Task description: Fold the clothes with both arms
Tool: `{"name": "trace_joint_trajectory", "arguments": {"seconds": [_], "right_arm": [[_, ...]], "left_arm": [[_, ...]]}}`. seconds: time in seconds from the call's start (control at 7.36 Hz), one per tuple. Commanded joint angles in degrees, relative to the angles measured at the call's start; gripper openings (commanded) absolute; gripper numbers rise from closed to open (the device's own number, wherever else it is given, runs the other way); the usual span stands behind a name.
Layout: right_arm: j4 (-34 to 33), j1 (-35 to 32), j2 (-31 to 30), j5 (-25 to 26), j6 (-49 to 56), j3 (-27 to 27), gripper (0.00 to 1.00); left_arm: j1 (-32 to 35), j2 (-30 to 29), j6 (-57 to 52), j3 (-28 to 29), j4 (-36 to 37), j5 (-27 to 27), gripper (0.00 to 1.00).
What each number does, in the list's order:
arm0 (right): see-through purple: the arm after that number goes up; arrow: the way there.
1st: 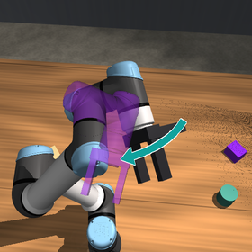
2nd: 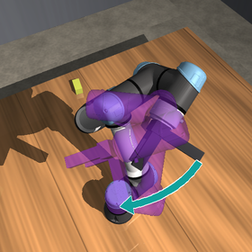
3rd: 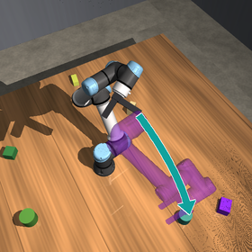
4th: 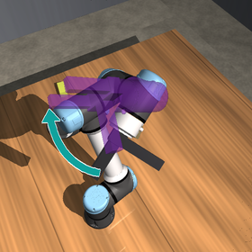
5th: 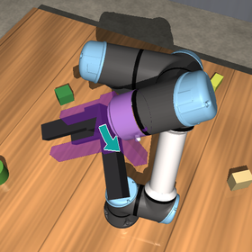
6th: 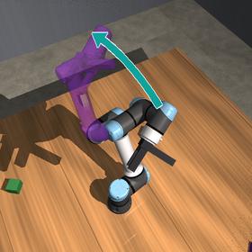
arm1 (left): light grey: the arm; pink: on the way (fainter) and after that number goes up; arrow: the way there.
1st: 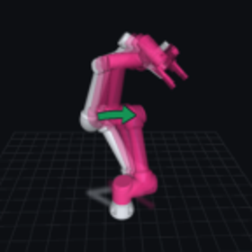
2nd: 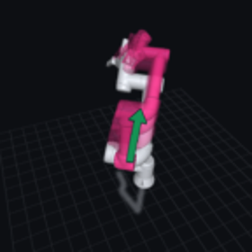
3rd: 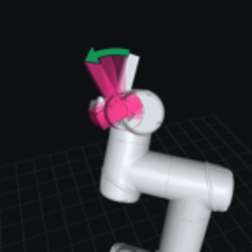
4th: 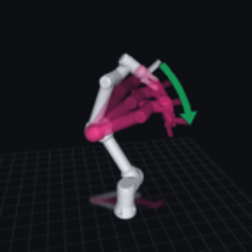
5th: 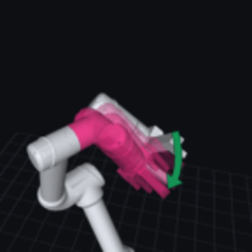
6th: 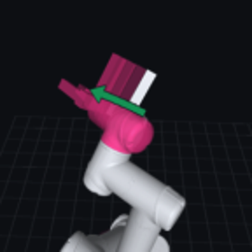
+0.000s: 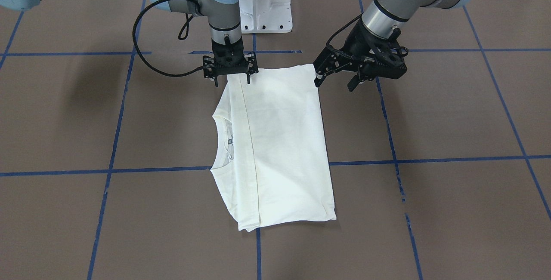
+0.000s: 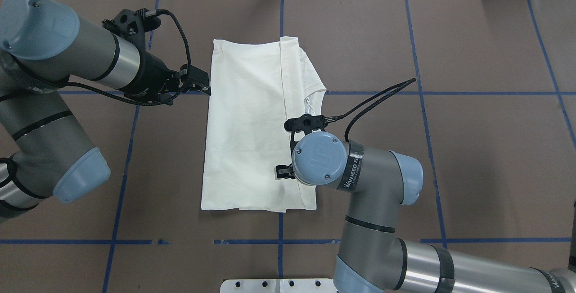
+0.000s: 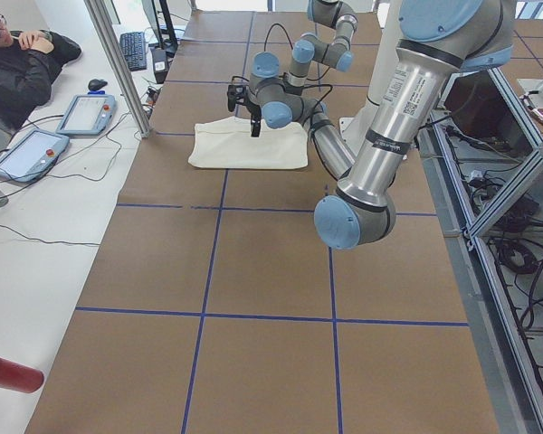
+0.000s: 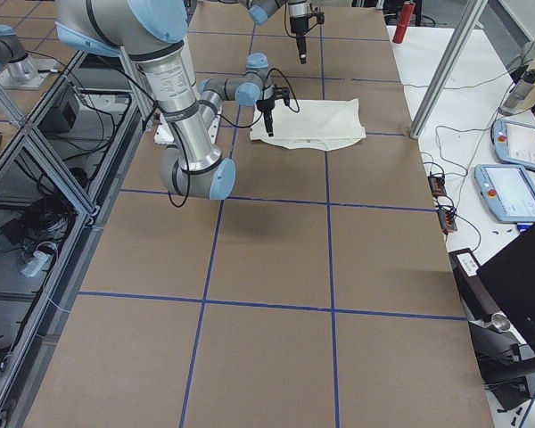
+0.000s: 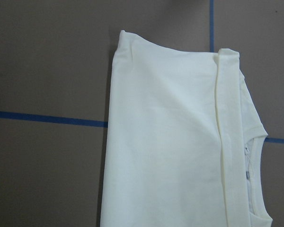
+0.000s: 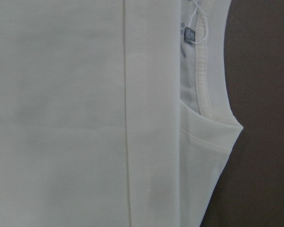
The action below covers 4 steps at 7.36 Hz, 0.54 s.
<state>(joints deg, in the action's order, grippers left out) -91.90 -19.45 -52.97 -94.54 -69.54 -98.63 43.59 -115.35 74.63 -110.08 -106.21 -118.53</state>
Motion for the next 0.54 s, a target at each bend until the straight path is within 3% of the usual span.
{"name": "trace_joint_trajectory", "arguments": {"seconds": [0.0, 0.41], "right_arm": [[-4.57, 0.99, 2.52, -1.26, 1.85, 2.92, 1.00], [-9.70, 1.17, 3.05, -2.05, 4.58, 3.79, 1.00]], "left_arm": [[-0.18, -0.40, 1.39, 1.62, -0.05, -0.21, 1.00], [-0.26, -0.14, 1.39, 1.53, -0.49, -0.12, 1.00]]}}
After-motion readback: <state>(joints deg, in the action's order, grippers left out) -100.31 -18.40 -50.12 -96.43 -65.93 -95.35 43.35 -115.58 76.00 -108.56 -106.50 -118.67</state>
